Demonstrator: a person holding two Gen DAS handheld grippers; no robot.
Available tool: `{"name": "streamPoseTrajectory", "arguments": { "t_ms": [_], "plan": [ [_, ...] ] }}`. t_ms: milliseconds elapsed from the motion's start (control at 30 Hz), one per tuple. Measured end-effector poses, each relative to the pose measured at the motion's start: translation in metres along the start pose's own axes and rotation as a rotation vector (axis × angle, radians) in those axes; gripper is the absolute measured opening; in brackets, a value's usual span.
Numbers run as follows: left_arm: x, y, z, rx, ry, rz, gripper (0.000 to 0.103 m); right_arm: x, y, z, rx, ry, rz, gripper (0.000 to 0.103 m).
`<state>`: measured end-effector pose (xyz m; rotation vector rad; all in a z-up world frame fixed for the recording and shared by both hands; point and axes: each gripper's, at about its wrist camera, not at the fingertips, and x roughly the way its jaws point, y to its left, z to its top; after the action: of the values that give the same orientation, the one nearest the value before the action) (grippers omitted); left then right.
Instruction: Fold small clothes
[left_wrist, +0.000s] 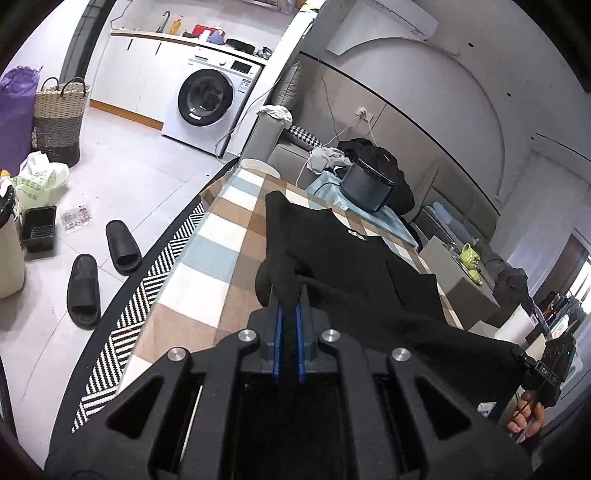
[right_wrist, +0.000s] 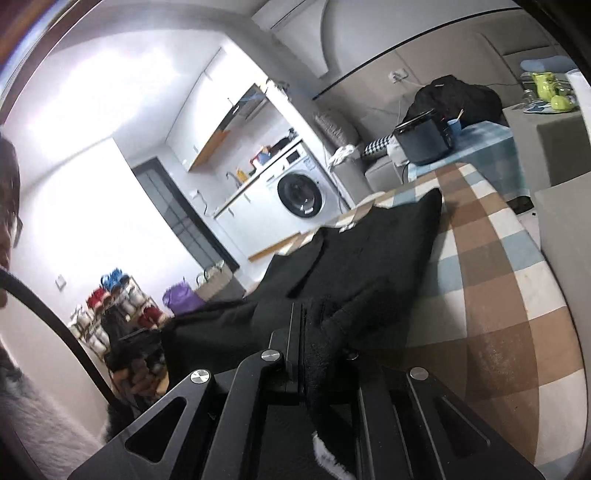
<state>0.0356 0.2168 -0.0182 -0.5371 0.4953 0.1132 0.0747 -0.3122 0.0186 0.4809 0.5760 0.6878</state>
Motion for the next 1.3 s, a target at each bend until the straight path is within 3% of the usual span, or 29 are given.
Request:
{"name": "streamPoseTrajectory", "arguments": {
  "t_ms": [167, 500, 600, 633, 667, 700, 733, 900, 967, 1100, 1200, 1300],
  "plan": [
    [0.03, 0.005, 0.02, 0.0, 0.041, 0.038, 0.003, 0.03, -0.014, 0.022, 0.062, 0.018, -0.113, 0.004],
    [0.157, 0.013, 0.065, -0.009, 0.179, 0.136, 0.004, 0.101, -0.064, 0.065, 0.254, 0.035, -0.348, 0.004],
    [0.176, 0.014, 0.062, -0.009, 0.233, 0.156, 0.009, 0.122, -0.083, 0.064, 0.289, 0.142, -0.428, 0.017],
    [0.178, 0.015, 0.059, -0.006, 0.237, 0.148, 0.018, 0.125, -0.087, 0.062, 0.295, 0.172, -0.443, 0.033],
    [0.176, 0.016, 0.056, -0.001, 0.238, 0.142, 0.027, 0.121, -0.09, 0.058, 0.301, 0.177, -0.439, 0.045],
    [0.172, 0.018, 0.054, 0.006, 0.242, 0.156, 0.05, 0.116, -0.092, 0.055, 0.305, 0.17, -0.435, 0.049],
    [0.171, 0.02, 0.05, 0.003, 0.244, 0.172, 0.065, 0.109, -0.092, 0.052, 0.303, 0.167, -0.438, 0.054],
    [0.18, 0.032, 0.037, -0.035, 0.313, 0.165, 0.066, 0.086, -0.099, 0.04, 0.271, 0.168, -0.483, 0.065],
    [0.189, 0.028, 0.035, -0.043, 0.331, 0.149, 0.066, 0.092, -0.104, 0.037, 0.296, 0.196, -0.44, 0.065],
    [0.206, 0.002, 0.033, 0.043, 0.355, 0.114, 0.066, 0.118, -0.094, 0.037, 0.27, 0.247, -0.35, 0.065],
    [0.22, -0.005, 0.032, 0.055, 0.377, 0.135, 0.066, 0.138, -0.085, 0.039, 0.201, 0.283, -0.395, 0.065],
    [0.223, -0.006, 0.032, 0.048, 0.369, 0.128, 0.064, 0.151, -0.08, 0.037, 0.189, 0.293, -0.399, 0.056]
  ]
}}
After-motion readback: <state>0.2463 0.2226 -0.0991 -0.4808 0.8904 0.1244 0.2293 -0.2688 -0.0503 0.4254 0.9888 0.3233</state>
